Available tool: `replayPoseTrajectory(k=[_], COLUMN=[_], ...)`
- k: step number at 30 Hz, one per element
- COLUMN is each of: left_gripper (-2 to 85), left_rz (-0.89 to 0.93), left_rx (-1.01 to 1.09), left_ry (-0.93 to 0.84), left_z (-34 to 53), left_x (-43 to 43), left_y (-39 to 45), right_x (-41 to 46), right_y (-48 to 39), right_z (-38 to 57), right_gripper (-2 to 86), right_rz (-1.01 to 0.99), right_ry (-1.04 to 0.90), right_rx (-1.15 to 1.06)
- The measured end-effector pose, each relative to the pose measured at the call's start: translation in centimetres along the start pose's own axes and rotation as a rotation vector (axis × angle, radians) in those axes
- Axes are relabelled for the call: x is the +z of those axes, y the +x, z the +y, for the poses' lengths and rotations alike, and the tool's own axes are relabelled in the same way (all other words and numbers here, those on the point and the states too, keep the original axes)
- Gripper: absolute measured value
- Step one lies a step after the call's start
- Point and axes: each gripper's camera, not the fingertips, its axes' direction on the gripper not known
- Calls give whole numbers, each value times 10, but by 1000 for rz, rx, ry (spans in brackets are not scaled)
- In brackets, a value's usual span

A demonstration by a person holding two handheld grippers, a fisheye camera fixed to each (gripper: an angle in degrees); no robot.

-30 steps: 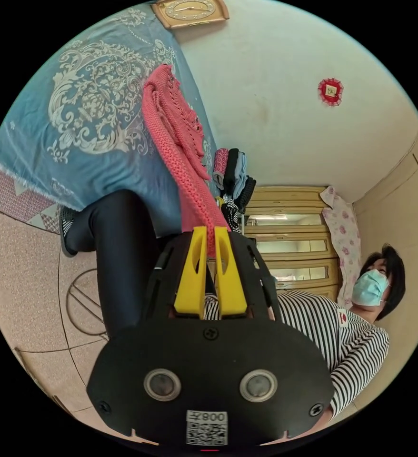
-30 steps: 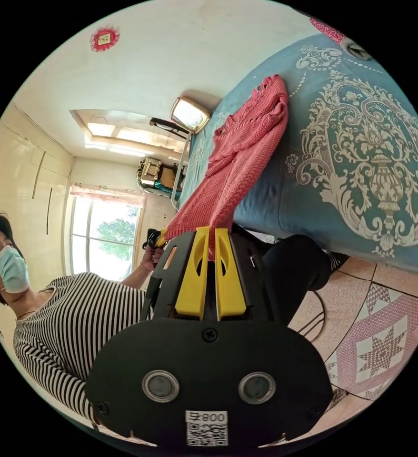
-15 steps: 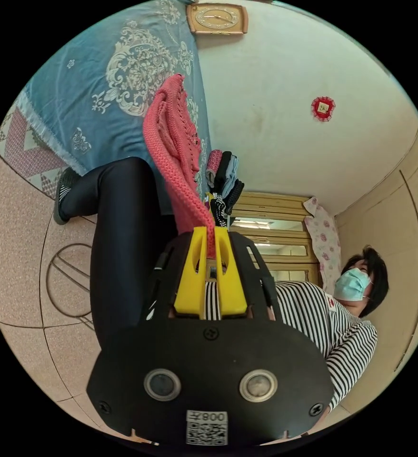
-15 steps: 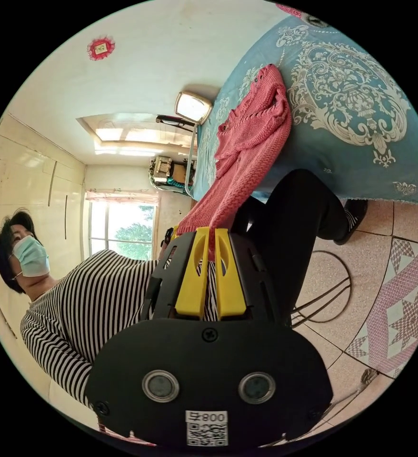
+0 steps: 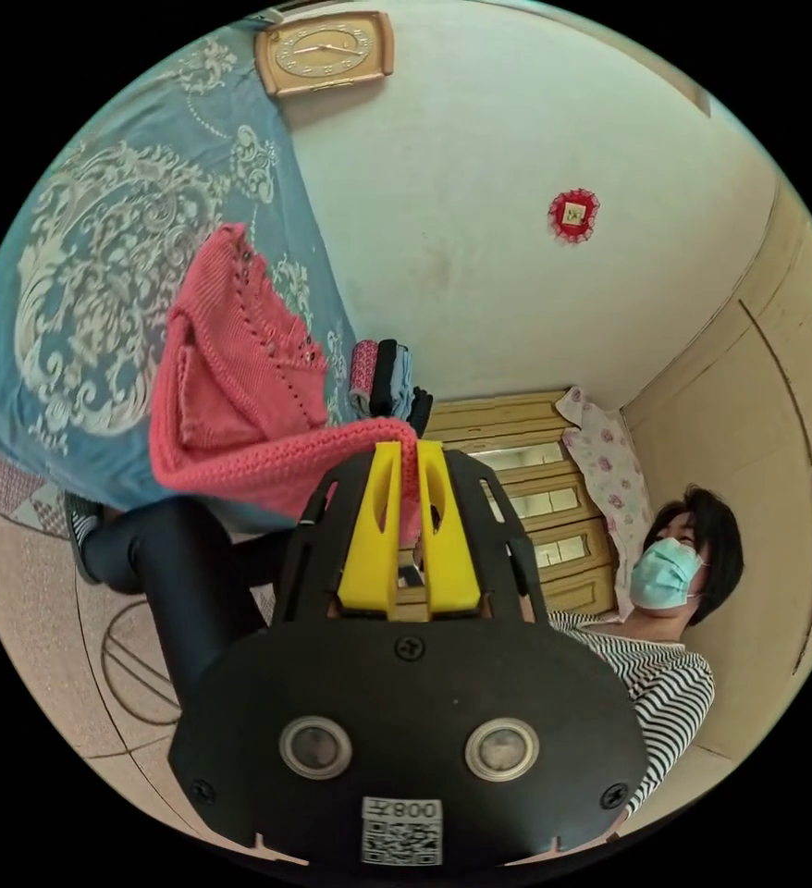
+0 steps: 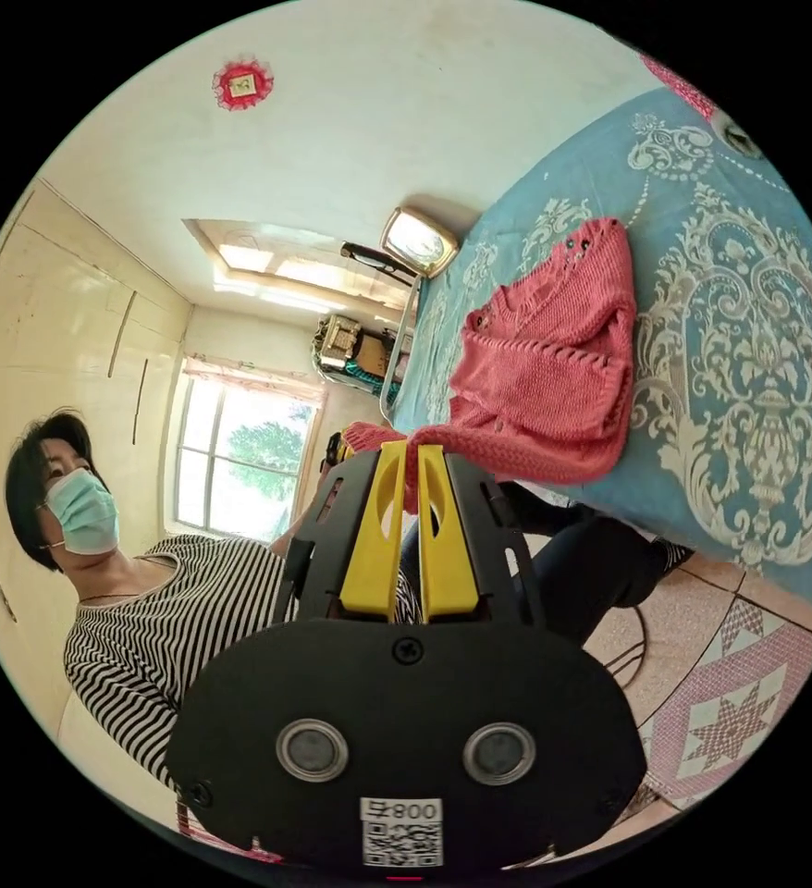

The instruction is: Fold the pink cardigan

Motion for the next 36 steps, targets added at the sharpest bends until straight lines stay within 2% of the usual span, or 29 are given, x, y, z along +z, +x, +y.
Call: replayPoseTrajectory(k=[11, 17, 21, 24, 33, 36], left_gripper=[31, 34, 37, 44, 94, 95], left_rz=[-102, -207, -254, -165, -61, -169], left_rx=[-23, -81, -189, -210, -105, -12], left_ry=[-5, -28, -11, 31, 158, 52], left_z=[-233, -314, -333, -338, -350, -356], left_x=[65, 93, 95, 93, 91, 118], left_y=[-10, -34, -53, -53, 25, 68], right_x=[16, 49, 65, 70, 62, 77], right_y=[50, 101, 141, 158, 114, 77], right_z=[-248, -352, -380, -384, -385, -391], right_gripper=[18, 19, 22, 28, 79, 80], right_rz=[104, 156, 179, 99, -71, -29], right_ry=[-5, -72, -97, -57, 130, 130], right_rx=[41, 121, 253, 308, 227, 138])
